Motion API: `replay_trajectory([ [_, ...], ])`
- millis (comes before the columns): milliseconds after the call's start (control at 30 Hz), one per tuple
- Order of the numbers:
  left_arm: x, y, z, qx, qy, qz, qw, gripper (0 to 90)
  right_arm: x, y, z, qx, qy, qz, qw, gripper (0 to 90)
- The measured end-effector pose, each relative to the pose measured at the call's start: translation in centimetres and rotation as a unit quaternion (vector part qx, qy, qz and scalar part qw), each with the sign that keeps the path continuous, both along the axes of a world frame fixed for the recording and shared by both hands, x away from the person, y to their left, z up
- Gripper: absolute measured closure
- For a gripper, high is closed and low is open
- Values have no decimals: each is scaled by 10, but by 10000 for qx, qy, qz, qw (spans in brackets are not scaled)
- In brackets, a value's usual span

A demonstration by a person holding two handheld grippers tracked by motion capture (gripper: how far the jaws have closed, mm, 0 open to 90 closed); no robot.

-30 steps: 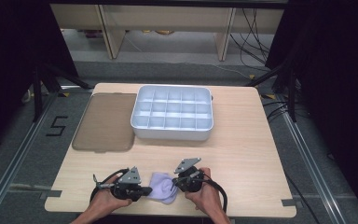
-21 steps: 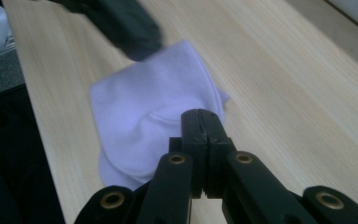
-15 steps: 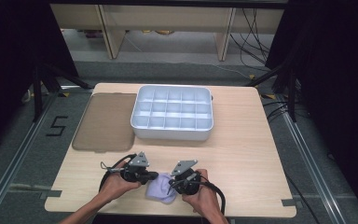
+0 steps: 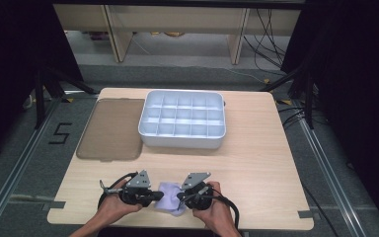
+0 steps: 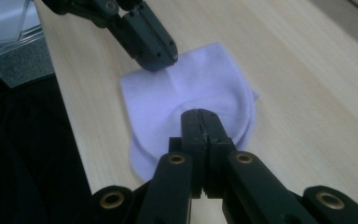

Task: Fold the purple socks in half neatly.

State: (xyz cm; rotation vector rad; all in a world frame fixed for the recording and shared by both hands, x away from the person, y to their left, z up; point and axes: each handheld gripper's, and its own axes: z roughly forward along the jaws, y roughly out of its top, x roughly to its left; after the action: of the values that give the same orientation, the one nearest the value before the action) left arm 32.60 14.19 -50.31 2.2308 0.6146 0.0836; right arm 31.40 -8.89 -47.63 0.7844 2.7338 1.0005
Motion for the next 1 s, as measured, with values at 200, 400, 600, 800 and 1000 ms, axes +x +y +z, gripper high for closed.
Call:
replay_trajectory([
  [200, 5, 0, -5, 122, -87, 17, 9999, 879, -5, -2, -11, -243, 97, 69, 9996, 900],
  [400, 11, -2, -5, 173, -189, 156, 9996, 871, -10, 0, -18, -316, 151, 228, 9991, 900],
  [600, 12, 7, 5, -87, -196, 337, 9992, 792, -7, 0, 7, -45, -219, 140, 9997, 899],
  [800, 7, 16, 1, -37, 194, 581, 9981, 602, -2, 6, 3, -58, -241, 162, 9996, 898],
  [1000, 7, 10, -6, 47, 378, 703, 9968, 564, -3, 5, 2, -54, -195, 172, 9996, 891],
])
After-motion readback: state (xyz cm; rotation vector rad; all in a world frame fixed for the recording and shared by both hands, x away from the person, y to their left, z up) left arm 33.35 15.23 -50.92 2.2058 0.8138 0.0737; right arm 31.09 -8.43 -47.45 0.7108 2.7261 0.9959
